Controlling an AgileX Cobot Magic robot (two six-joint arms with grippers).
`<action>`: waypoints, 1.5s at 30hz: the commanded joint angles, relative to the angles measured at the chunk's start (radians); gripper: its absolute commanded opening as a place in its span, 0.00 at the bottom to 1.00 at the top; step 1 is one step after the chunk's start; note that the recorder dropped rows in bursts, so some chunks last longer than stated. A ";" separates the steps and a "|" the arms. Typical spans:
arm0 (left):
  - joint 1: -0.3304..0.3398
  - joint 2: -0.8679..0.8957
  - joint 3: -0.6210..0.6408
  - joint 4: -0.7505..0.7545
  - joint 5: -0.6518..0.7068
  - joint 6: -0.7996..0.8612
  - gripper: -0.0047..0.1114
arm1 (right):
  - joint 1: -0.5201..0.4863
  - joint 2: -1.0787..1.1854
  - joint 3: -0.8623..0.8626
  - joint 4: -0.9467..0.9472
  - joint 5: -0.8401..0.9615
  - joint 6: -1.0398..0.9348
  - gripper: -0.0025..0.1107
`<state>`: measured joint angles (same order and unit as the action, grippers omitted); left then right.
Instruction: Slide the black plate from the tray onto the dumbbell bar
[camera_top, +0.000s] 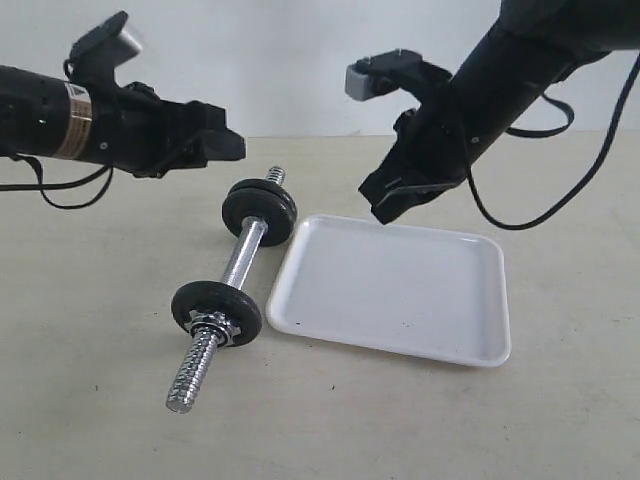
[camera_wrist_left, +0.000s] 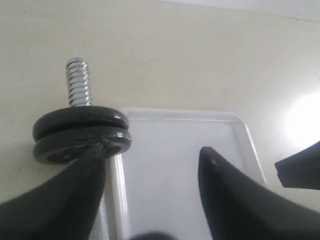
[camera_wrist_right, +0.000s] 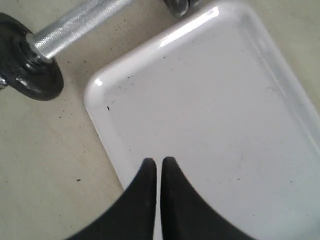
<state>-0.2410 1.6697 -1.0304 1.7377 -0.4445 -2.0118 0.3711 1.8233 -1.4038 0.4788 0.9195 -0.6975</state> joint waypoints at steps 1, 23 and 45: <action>0.027 -0.113 0.004 0.007 -0.082 0.014 0.44 | -0.002 -0.113 -0.005 -0.017 0.003 0.012 0.02; 0.050 -0.945 0.150 0.007 0.088 0.190 0.08 | -0.002 -0.932 -0.005 -0.274 0.038 0.254 0.02; 0.050 -1.670 0.910 0.007 0.523 0.380 0.08 | -0.002 -1.476 0.913 -0.645 -0.677 0.749 0.02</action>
<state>-0.1939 0.0019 -0.1563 1.7469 0.0852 -1.6396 0.3711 0.3665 -0.5682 -0.1506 0.3077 0.0360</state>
